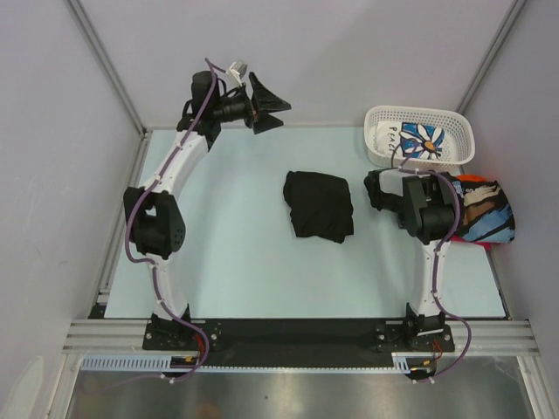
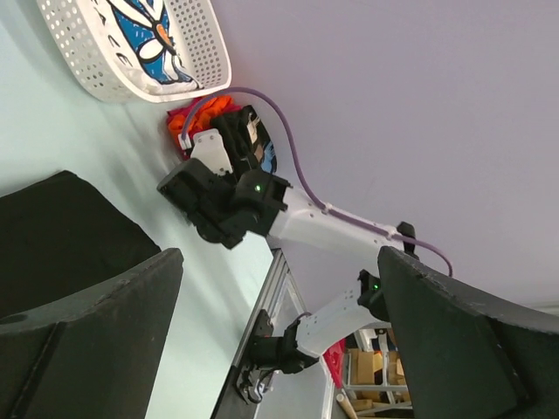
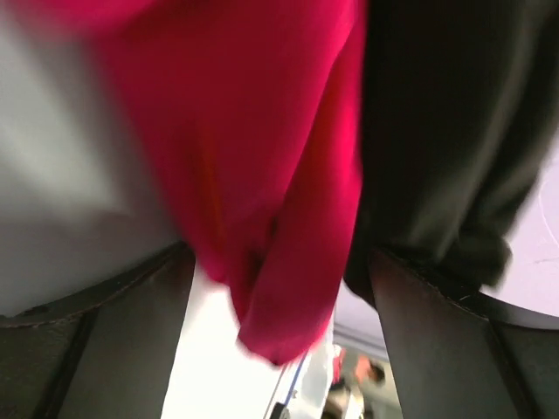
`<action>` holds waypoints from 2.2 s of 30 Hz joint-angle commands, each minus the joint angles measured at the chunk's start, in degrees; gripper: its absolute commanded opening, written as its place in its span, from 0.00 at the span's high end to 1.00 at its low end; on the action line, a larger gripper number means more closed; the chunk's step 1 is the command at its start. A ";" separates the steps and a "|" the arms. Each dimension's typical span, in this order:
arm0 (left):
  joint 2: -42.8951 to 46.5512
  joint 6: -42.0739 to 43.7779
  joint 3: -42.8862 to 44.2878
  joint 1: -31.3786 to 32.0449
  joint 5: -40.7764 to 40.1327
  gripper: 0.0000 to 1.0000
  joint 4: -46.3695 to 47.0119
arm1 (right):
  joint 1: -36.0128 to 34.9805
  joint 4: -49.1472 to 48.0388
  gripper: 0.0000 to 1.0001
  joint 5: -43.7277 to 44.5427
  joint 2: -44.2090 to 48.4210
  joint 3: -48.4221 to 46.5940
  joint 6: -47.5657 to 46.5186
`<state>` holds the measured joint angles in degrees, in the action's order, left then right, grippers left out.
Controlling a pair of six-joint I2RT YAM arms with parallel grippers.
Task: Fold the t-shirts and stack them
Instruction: Move the tshirt to the center of the board
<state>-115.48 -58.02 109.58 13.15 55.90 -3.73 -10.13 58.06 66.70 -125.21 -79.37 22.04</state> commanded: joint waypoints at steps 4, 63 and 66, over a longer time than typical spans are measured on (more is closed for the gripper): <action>3.86 -2.54 1.16 -0.84 2.20 0.00 3.46 | 9.33 1.70 0.22 3.53 -4.34 -4.56 2.30; 11.41 18.62 -2.00 0.39 -6.93 0.00 -19.02 | -34.26 15.22 0.00 -44.11 5.84 -24.82 1.87; 13.60 22.15 -5.86 0.21 -9.66 0.00 -22.64 | -33.55 17.60 0.00 -47.70 9.98 -35.71 0.63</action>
<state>-108.55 -45.10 106.96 13.21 51.33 -18.72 -43.59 78.43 27.73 -124.64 -100.92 22.31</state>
